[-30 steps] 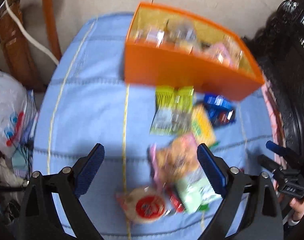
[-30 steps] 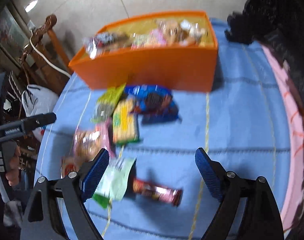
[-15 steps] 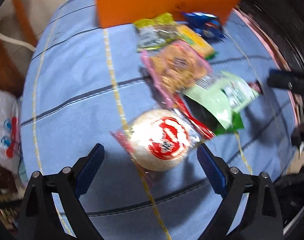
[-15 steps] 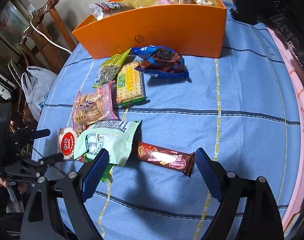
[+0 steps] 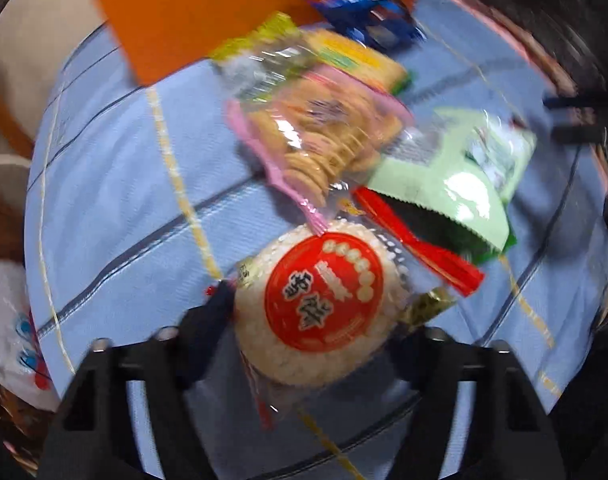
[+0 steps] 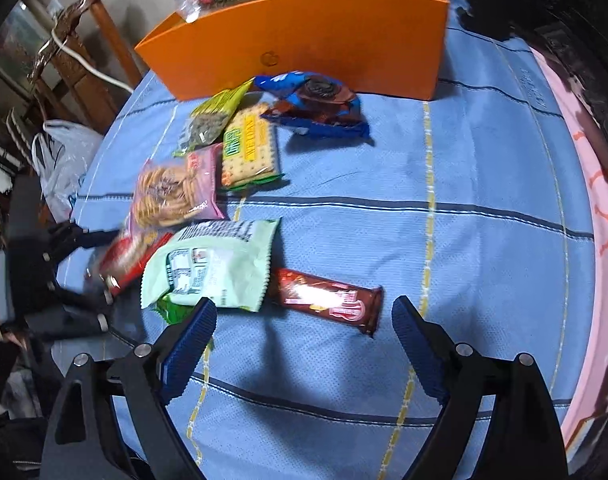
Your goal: Organize snacks
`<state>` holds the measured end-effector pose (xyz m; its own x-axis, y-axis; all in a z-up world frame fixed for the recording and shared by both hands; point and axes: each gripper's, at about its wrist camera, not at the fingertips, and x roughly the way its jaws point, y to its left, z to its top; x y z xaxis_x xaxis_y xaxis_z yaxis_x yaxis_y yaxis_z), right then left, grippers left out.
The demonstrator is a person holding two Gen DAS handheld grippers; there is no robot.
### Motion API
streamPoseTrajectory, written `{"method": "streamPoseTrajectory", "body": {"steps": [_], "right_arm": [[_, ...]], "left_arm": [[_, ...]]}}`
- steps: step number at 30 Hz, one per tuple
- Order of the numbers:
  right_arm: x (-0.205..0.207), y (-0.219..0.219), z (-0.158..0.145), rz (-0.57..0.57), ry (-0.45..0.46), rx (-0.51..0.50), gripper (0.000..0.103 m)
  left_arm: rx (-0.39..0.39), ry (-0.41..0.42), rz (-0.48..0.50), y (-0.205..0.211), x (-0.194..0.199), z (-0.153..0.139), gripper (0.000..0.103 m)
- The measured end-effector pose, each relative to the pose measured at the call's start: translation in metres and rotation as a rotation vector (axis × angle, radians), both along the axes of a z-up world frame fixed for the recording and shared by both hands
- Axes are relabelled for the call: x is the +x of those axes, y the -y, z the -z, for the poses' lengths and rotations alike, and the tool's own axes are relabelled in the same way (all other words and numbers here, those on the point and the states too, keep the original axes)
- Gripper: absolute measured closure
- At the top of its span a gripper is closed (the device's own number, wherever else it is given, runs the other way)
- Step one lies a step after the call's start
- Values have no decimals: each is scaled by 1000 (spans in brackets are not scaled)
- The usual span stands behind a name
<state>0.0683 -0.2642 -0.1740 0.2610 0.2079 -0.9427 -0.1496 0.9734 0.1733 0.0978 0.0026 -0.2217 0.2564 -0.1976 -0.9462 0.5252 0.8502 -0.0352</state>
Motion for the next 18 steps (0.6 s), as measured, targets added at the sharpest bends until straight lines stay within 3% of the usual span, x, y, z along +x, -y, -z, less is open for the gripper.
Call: {"method": "streamPoseTrajectory", "body": {"steps": [4, 7, 10, 15, 16, 18], "right_arm": [[5, -34, 2, -88, 16, -2, 10], [14, -67, 5, -168, 50, -24, 7], [28, -94, 23, -229, 28, -100, 5], [45, -103, 39, -227, 11, -59, 6], [45, -103, 39, -240, 8, -67, 10], [46, -100, 29, -247, 16, -52, 38]], "left_arm": [[-134, -54, -131, -31, 5, -4, 50], [-157, -65, -173, -40, 5, -1, 50], [-162, -79, -201, -42, 8, -1, 50], [-173, -96, -251, -38, 14, 1, 49], [-178, -99, -258, -38, 13, 0, 49], [-191, -105, -272, -40, 13, -1, 49]]}}
